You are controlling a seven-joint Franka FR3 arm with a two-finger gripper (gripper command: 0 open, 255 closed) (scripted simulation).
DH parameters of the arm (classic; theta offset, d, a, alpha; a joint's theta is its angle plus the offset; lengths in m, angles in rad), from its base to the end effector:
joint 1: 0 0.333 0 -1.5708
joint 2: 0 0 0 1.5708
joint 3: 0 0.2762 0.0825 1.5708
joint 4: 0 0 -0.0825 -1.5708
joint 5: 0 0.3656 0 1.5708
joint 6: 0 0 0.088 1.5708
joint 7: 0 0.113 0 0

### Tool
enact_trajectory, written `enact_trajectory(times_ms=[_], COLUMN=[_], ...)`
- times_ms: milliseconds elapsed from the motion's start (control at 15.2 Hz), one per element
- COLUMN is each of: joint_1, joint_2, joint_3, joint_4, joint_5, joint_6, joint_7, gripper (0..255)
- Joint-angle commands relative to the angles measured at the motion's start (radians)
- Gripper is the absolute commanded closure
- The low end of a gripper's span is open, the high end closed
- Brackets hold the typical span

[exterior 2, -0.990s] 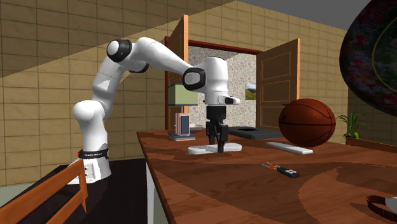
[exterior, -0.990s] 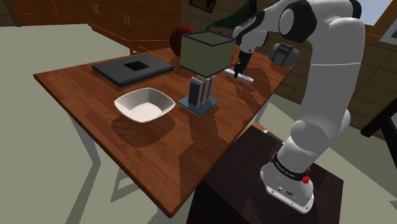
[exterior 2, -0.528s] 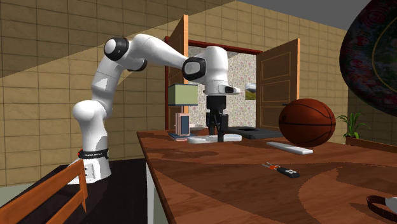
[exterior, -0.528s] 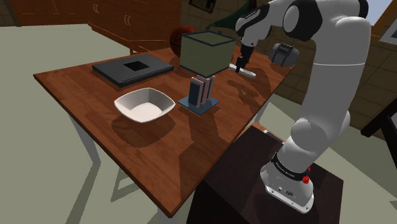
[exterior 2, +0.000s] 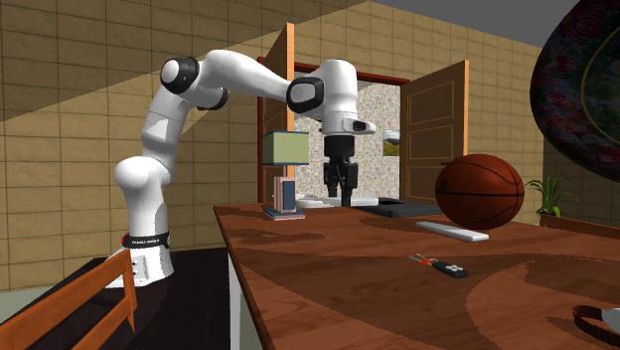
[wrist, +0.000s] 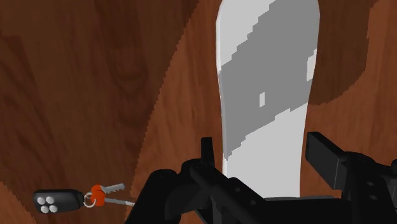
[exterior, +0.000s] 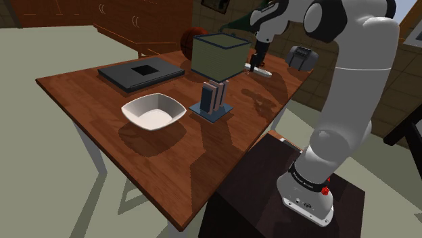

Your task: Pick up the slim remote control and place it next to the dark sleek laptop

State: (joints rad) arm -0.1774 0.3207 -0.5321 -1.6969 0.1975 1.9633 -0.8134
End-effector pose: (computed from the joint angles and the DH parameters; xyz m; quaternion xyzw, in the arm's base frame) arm 0.4874 -0.3692 0.3918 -0.9996 -0.0246 -0.0051 0.0099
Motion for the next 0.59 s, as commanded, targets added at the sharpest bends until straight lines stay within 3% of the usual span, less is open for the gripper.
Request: enact_trajectory(times_ms=[0,528], joint_1=[0.03,0.141], joint_2=[-0.012,0.004], joint_3=[0.01,0.066], joint_4=[-0.01,0.021], joint_5=[-0.009,-0.018], joint_6=[0.003,-0.002], joint_7=[0.042,0.214], gripper=[255,255])
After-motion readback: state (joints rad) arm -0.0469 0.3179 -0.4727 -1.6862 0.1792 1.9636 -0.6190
